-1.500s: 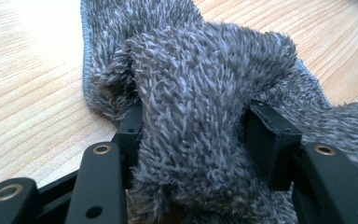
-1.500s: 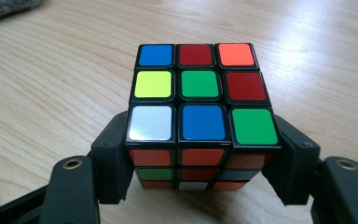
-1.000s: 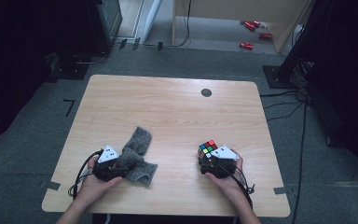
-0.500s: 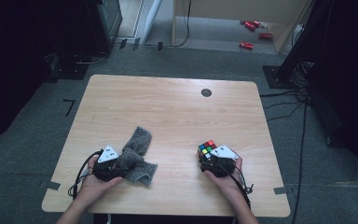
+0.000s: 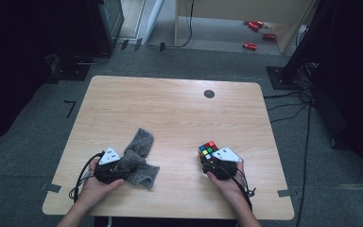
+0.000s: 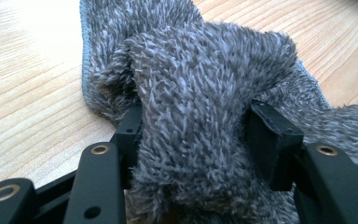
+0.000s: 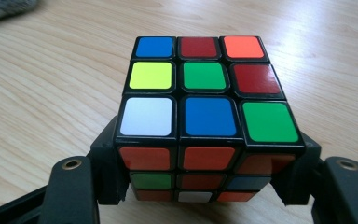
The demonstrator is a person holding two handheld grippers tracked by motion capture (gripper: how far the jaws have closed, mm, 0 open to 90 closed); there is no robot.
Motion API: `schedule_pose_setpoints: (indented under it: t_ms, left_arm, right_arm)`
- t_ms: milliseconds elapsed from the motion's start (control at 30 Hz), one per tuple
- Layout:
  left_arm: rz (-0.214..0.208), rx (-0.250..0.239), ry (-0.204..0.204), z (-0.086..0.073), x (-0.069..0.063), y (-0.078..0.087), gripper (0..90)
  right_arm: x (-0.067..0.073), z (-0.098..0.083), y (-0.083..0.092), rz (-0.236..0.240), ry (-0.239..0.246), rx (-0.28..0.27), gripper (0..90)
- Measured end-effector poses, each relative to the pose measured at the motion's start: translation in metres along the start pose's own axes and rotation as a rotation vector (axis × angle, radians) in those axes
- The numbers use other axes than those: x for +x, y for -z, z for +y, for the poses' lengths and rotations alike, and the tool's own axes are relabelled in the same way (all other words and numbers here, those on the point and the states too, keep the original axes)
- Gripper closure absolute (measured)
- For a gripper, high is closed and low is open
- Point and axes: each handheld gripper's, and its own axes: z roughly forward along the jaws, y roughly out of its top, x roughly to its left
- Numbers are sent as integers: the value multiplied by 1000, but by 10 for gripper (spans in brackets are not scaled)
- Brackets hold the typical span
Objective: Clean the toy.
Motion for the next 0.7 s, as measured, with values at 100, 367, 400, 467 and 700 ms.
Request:
schedule_pose_setpoints:
  t_ms: [100, 367, 400, 467, 700]
  left_arm:
    - [5, -3, -12, 0, -1, 0, 555]
    - [11, -125, 16, 18, -10, 14, 735]
    - [8, -137, 11, 22, -12, 16, 740]
    - [-14, -165, -3, 33, -17, 18, 742]
    - [-184, -227, -23, 63, -32, 9, 763]
  right_arm:
    - [4, 5, 2, 18, 13, -7, 340]
    - [10, 24, 9, 58, 18, -36, 341]
    - [12, 29, 9, 71, 18, -44, 341]
    - [13, 31, 9, 78, 19, -49, 341]
    - [30, 43, 11, 132, 58, -62, 341]
